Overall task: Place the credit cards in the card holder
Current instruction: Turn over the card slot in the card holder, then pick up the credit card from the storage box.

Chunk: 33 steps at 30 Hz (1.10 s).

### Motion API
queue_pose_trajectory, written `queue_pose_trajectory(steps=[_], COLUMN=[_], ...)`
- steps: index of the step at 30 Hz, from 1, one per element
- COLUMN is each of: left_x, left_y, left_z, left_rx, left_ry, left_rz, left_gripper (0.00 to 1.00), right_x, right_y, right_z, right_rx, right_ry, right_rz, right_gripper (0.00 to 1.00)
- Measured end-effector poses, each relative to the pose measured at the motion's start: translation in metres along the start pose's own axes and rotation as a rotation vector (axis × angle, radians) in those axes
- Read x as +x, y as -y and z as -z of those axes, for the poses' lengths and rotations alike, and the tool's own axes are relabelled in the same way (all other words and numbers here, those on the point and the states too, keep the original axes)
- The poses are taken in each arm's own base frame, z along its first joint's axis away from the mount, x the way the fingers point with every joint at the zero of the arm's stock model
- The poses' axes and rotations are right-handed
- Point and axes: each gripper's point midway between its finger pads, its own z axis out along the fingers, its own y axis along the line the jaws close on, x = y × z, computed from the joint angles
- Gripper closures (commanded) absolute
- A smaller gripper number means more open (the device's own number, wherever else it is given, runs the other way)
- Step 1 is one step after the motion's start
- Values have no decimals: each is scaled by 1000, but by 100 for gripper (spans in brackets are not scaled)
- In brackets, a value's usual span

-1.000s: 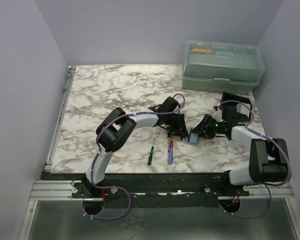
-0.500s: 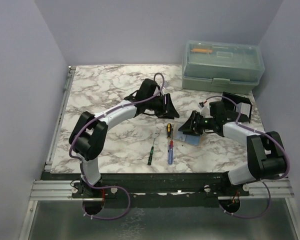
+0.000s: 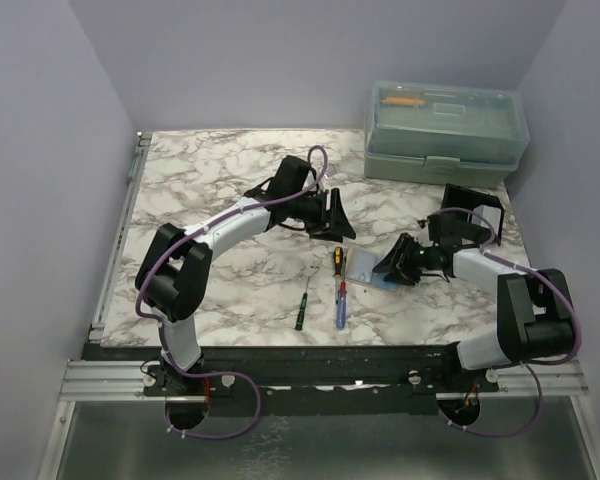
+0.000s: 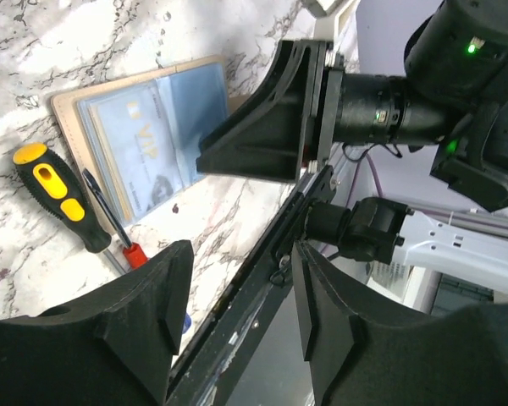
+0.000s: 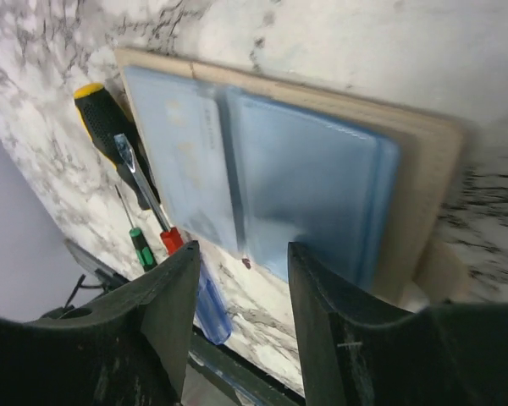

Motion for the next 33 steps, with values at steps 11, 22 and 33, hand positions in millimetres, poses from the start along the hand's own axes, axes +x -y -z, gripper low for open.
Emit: queue_pose_trajectory(steps=[11, 22, 33], left_x=[0, 7, 17], left_y=[12, 20, 21], left_z=[10, 22, 19], left_rx=[8, 12, 15], left_ry=[-24, -21, -41], left_rz=[-79, -117, -118], left_gripper=[41, 39, 39], right_x=[-64, -200, -275], right_y=[43, 35, 92], right_z=[48, 184, 187], right_rx=[338, 564, 814], right_ry=[225, 627, 550], right_rz=[-43, 10, 67], right_gripper=[40, 28, 26])
